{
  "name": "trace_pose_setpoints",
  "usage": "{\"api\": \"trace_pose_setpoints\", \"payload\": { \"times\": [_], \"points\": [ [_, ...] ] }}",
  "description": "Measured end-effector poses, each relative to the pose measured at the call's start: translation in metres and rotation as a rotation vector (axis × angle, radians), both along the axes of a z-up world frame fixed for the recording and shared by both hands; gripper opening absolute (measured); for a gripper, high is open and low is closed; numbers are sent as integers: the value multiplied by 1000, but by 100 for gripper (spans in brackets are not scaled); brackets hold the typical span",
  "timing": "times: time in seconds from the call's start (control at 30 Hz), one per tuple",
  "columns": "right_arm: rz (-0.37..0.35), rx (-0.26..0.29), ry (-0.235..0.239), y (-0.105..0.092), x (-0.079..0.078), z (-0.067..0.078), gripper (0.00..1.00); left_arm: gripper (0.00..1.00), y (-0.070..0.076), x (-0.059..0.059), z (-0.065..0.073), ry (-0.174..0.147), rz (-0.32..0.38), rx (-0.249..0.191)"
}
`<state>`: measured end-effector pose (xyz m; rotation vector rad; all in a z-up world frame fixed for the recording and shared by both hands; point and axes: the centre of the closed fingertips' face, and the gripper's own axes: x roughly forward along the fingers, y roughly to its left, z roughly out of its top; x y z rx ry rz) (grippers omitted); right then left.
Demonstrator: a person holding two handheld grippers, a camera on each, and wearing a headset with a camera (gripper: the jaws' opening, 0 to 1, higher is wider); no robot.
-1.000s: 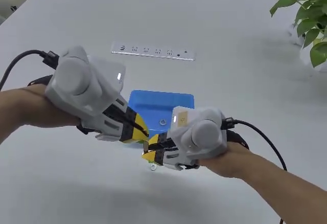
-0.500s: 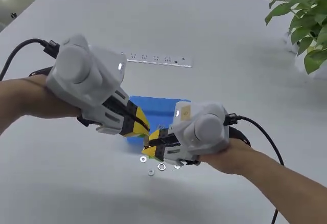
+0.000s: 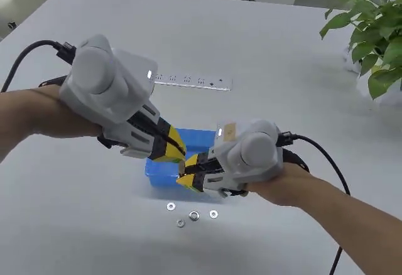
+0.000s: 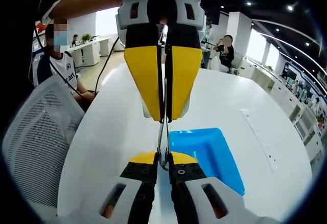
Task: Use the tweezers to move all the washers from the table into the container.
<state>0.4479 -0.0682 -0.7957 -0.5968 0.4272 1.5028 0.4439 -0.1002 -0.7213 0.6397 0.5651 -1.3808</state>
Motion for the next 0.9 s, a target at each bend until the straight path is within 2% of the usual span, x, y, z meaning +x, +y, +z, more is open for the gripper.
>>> {"api": "trace_pose_setpoints", "payload": {
  "times": [0.43, 0.9],
  "points": [
    [-14, -2, -6, 0, 25, -2, 10, 5, 0, 24, -3, -8, -2, -2],
    [-17, -8, 10, 6, 46, -17, 10, 5, 6, 44, -18, -5, 6, 14]
  ]
}}
